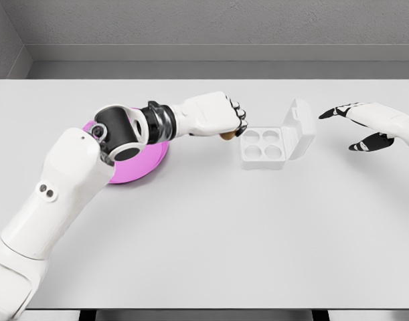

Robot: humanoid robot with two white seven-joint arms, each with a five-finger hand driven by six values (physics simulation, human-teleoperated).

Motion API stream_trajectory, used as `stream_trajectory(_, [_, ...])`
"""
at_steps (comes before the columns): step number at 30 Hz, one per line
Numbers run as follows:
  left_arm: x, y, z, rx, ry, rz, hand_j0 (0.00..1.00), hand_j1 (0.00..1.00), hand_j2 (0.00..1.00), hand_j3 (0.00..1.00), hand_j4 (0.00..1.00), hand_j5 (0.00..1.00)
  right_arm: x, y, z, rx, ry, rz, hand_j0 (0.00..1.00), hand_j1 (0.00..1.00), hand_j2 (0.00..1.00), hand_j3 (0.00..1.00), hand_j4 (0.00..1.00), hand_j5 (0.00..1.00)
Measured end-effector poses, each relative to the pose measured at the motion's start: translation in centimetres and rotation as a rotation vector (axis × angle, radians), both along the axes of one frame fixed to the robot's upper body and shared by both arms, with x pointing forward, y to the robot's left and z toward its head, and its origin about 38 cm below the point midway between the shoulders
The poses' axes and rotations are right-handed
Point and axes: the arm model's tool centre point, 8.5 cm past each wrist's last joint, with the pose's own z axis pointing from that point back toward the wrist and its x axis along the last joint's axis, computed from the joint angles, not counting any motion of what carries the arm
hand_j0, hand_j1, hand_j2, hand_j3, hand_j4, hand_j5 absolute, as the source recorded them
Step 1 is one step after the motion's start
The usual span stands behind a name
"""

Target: Pack egg into the box and close the box lid

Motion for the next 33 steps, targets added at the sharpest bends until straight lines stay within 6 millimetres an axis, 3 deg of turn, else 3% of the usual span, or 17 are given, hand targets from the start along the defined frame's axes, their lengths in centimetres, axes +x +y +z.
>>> stream_trajectory(14, [0.1,-4.7,-1.2,-0.02,0.07,-0.044,0.41,0.41,0.41,0.41,0.41,0.41,0.0,0.1,0.0,0.001,-0.001,0.002,0.85,0.85,0.85,0.85,0.85,0.85])
stream_trajectory(25, [0.7,-6.4,-1.8,-0.009,0.097,-0.039,0.41,0.41,0.41,0.41,0.41,0.41,0.0,0.1,0.0,0.0,-0.001,0.002,0.85,0.85,0.85,0.85,0.85,0.85])
stream_trajectory(33, [1.3,-6.3,-2.4,0.002,0.118,-0.022,0.41,0.41,0.41,0.41,0.41,0.41,0.0,0.1,0.0,0.001,-0.001,0.003,0.85,0.85,0.85,0.85,0.85,0.85])
